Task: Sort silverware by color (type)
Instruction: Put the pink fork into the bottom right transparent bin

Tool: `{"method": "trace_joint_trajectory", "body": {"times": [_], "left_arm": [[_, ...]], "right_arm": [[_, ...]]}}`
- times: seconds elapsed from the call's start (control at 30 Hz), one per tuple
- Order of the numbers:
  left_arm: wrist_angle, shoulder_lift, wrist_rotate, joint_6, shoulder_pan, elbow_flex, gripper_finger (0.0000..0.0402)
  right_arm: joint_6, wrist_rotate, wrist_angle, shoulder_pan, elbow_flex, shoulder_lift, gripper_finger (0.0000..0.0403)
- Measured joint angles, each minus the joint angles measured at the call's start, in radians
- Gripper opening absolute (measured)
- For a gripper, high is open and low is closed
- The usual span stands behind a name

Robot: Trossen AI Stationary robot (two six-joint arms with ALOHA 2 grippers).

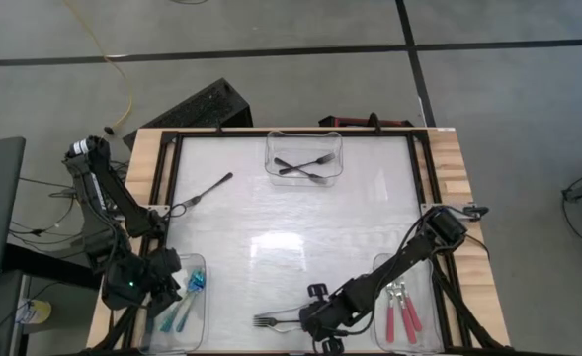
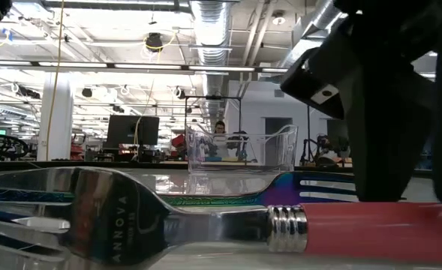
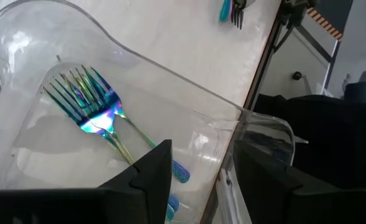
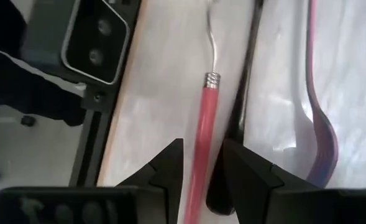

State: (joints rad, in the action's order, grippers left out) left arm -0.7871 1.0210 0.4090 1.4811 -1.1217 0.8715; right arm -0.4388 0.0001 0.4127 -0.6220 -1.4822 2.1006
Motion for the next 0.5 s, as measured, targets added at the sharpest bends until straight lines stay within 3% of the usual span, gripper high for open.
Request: {"method": "trace_joint_trajectory", "body": {"times": [0.27,0.5], "left_arm": [[0.000,0.000,0.032,0.000,0.000,0.000,0.0153],[-0.001,0.000,0.051,-0.004,0.000,0.000,0.0153]], "right_arm": [[0.040,0.043,0.027,-0.043,-0.004,0.048,0.0136],[-0.024,0.191,0.054,-0.108,-0.008,0.092,0.0107]]}}
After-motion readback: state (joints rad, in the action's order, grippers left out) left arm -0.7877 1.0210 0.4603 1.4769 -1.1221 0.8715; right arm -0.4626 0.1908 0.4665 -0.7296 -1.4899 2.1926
